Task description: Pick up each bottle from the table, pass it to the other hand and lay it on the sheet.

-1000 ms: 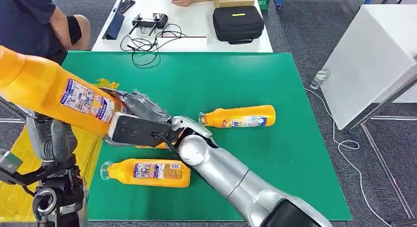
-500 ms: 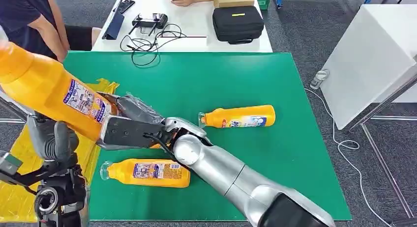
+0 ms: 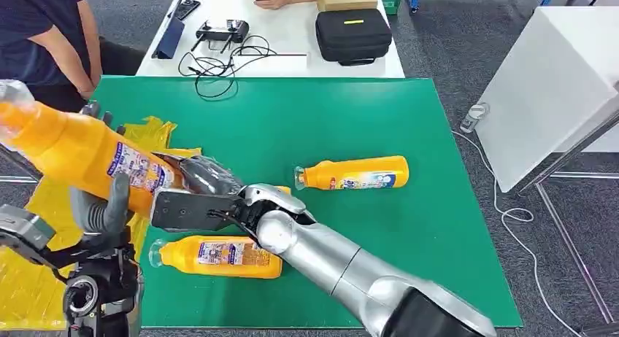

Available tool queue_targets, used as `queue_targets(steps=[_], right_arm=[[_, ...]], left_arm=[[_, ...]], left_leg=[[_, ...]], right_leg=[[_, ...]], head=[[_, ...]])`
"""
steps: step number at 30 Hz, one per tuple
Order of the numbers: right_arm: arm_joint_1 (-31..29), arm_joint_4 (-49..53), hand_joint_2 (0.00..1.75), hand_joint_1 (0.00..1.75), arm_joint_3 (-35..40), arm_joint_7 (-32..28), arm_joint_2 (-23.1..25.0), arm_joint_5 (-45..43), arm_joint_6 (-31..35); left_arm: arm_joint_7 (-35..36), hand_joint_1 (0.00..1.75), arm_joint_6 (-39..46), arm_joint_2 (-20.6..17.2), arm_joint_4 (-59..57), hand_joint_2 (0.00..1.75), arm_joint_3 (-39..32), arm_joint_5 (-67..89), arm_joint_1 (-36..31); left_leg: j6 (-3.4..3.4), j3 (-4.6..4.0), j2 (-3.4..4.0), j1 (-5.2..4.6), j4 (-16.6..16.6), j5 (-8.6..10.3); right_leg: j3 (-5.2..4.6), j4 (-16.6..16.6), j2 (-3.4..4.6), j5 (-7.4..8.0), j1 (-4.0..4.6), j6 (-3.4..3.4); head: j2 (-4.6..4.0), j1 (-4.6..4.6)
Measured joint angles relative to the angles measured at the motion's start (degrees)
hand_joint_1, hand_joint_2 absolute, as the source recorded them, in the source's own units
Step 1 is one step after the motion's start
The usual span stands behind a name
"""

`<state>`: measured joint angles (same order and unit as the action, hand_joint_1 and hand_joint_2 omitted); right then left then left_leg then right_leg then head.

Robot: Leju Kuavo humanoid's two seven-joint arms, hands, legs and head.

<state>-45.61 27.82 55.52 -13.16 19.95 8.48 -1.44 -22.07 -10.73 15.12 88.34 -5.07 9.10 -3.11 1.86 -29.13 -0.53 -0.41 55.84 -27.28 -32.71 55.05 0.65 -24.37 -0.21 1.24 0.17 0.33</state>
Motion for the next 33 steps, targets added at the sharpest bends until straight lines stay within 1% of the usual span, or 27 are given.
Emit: queue_targets(steps=[2, 3, 4, 10, 23, 24, 25, 26, 30, 33], right_arm=[[0.16, -0.41, 1.75, 1.75, -0.92, 0.94, -0.5, 2.76, 0.46], [0.39, -0.54, 1.75, 1.75, -1.68, 1.44, -0.81, 4.4, 0.52], [0.68, -0.65, 1.75, 1.75, -2.45, 1.86, -1.14, 5.9, 0.55], [2.39, -0.85, 1.75, 1.75, -6.75, 2.21, -2.47, 11.82, 0.11], [4.59, -0.94, 1.75, 1.75, -12.32, 1.53, -3.43, 14.97, -0.59], [4.76, -0.92, 1.75, 0.17, -12.66, 1.53, -3.52, 15.08, -0.53], [4.92, -0.89, 1.75, 0.0, -12.98, 1.53, -3.58, 15.19, -0.48], [5.04, -0.85, 0.0, 0.0, -13.29, 1.51, -3.69, 15.47, -0.46], [5.46, -0.79, 0.0, 0.0, -14.86, 0.9, -4.28, 15.71, -0.24], [6.24, 0.59, 0.0, 0.0, -16.74, -0.28, -5.2, 15.65, 0.28]], left_arm=[[0.94, 0.0, -0.39, -0.33, -0.57, 1.75, 1.03, 1.86, -0.01], [1.29, 1.68, -0.74, -0.57, -0.98, 1.75, 1.79, 2.9, -0.01], [1.42, 1.75, -0.96, -0.81, -1.47, 1.75, 2.47, 3.72, -0.04], [-0.35, 1.75, -1.57, -2.12, -5.18, 1.75, 4.55, 3.1, -0.43], [-2.3, 1.75, -1.99, -4.54, -11.87, 1.75, 6.82, -0.24, -4.16], [-2.34, 1.75, -2.16, -4.63, -12.37, 1.75, 6.88, -0.51, -4.53], [-2.41, 1.75, -2.32, -4.74, -12.92, 1.75, 6.97, -0.77, -4.86], [-2.54, 1.75, -2.45, -4.9, -13.49, 1.75, 7.06, -1.05, -5.13], [-3.32, 1.75, -2.02, -5.55, -15.58, 1.75, 7.6, -2.01, -6.38], [-3.43, 1.75, 2.24, -6.71, -16.67, 1.75, 6.97, -1.3, -7.11]], left_leg=[[0.0, 0.0, -0.04, -0.01, 0.0, 0.0], [0.0, 0.0, -0.04, -0.01, 0.0, 0.0], [0.0, 0.0, -0.02, -0.01, 0.0, 0.0], [0.0, -0.01, 0.02, -0.01, 0.01, -0.01], [0.0, -0.01, 0.01, 0.0, 0.01, 0.0], [0.0, -0.01, -0.01, -0.01, 0.01, 0.0], [0.0, -0.02, -0.01, -0.01, 0.01, 0.0], [0.0, -0.02, 0.0, -0.01, 0.01, 0.0], [0.0, -0.05, -0.02, -0.01, 0.01, 0.0], [0.0, -0.05, 0.0, 0.0, 0.01, 0.0]], right_leg=[[0.01, 0.0, -0.01, 0.0, 0.0, 0.0], [0.01, 0.0, -0.01, 0.0, 0.0, 0.0], [0.01, 0.0, -0.01, 0.0, 0.0, 0.0], [-0.01, 0.0, 0.0, 0.0, -0.01, 0.0], [-0.02, 0.0, 0.0, 0.0, 0.0, 0.0], [-0.02, 0.0, 0.0, 0.0, 0.0, 0.0], [-0.02, 0.0, 0.0, 0.0, 0.0, 0.0], [-0.02, 0.0, 0.0, 0.0, 0.0, 0.0], [-0.02, 0.0, -0.01, 0.0, 0.0, 0.0], [-0.02, 0.0, -0.01, 0.0, -0.01, 0.0]], head=[[0.0, 0.0], [-0.02, 0.0], [0.0, 0.0], [-0.02, 0.0], [0.0, -0.02], [-0.02, 0.0], [0.0, 0.0], [0.0, 0.0], [-0.02, 0.0], [-0.02, 0.0]])
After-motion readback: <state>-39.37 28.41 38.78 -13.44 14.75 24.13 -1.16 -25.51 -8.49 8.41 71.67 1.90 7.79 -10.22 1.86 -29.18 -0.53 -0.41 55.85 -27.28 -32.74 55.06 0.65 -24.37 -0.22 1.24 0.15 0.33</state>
